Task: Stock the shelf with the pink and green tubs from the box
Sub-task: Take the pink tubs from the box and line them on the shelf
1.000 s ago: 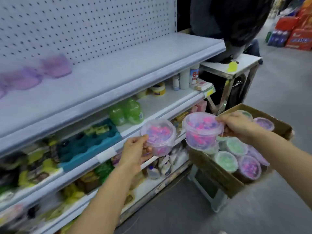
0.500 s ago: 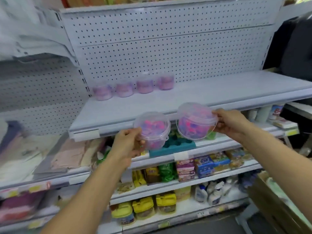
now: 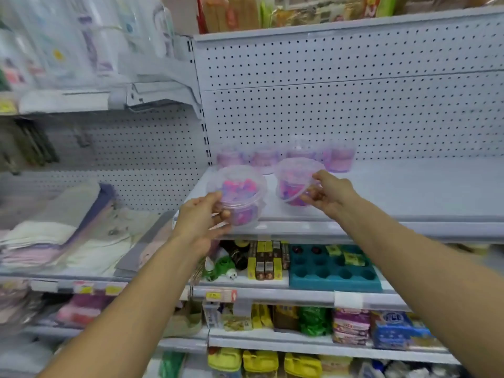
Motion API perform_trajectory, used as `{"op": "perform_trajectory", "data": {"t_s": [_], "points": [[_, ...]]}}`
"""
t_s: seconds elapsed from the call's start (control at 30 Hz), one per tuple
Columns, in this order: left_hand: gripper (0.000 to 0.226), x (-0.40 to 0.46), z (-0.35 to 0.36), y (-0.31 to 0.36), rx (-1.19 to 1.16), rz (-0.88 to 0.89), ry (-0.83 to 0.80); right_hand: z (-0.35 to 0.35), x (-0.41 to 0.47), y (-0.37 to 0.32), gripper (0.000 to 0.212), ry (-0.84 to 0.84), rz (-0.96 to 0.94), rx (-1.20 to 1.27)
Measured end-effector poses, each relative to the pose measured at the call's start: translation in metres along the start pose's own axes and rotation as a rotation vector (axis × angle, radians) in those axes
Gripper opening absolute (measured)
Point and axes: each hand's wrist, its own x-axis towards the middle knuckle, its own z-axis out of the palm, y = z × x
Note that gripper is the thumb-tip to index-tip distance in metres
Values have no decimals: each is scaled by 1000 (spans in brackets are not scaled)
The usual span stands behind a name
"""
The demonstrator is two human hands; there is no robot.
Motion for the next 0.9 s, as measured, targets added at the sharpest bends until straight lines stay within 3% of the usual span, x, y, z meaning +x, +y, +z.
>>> {"op": "perform_trajectory", "data": {"t_s": [0.17,0.27,0.33,0.4,0.43,0.5,0.6,0.8,0.9], "points": [[17,21,10,12,-76,17,69,21,30,16,29,-126,107,-26],[17,34,8,11,-99,24,93,13,36,10,26,-311,93,-449],[18,41,4,10,-117,26,109,1,51,6,32,-225,-104,-745],[18,49,-1,9,-138,25,135,-11,75,3,23,-70,-441,-983],[18,53,-4,9,-144,23,146,-15,80,1,25,-79,-585,-1086],[20,62,-7,8,-140,15,154,-15,93,3,51,-282,-778,-1248],[22,77,-11,10,-101,13,163,-4,105,12,58,-447,-920,-1373],[23,109,-41,24,-117,14,178,47,107,22,43,-395,-1242,-1437],[22,125,-56,36,-116,3,185,85,107,31,43,-404,-1222,-1468]]}}
